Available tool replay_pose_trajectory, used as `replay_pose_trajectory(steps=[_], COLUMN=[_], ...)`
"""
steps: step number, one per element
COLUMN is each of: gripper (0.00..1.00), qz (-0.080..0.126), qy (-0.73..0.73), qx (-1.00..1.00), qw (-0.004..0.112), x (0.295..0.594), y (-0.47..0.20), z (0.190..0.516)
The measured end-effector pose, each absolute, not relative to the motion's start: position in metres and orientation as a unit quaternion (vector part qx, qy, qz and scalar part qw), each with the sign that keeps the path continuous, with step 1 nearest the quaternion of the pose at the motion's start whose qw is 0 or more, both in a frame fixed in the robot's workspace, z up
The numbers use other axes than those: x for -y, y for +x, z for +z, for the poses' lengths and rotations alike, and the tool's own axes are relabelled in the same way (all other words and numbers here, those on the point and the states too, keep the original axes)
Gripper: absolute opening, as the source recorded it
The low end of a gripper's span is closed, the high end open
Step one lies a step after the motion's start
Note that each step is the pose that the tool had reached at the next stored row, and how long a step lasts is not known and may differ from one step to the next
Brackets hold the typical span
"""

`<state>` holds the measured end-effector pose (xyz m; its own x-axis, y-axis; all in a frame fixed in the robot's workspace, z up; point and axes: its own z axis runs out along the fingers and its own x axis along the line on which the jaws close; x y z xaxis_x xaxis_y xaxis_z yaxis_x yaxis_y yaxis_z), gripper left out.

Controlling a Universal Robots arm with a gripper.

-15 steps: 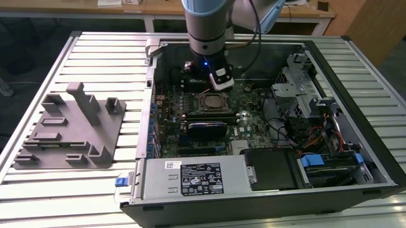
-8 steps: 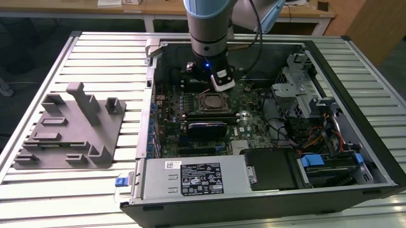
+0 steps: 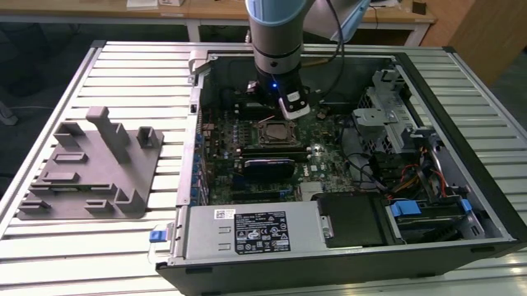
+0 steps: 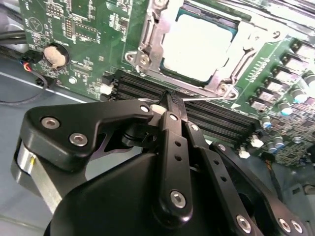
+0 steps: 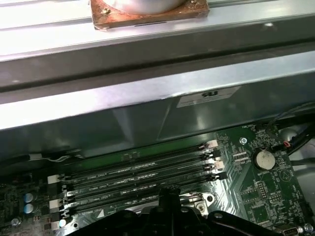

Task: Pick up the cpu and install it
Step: 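Install the first cpu locking lever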

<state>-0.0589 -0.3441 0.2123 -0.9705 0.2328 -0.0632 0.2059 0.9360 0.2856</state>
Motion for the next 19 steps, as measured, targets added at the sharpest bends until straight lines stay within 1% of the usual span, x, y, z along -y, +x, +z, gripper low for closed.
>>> replay_pose_trajectory(steps=[9,16,19], gripper=[0.11,0.11,0.11], qz=[0.14,0.139,0.138], qy=[0.112,0.117,0.117], qx=[-0.983,-0.982,-0.982], qw=[0.048,0.056,0.056], x=[0.3441,0.3434,0.3417], y=[-0.0571,-0.0571,-0.0574], z=[0.2122,0.2095,0.2083])
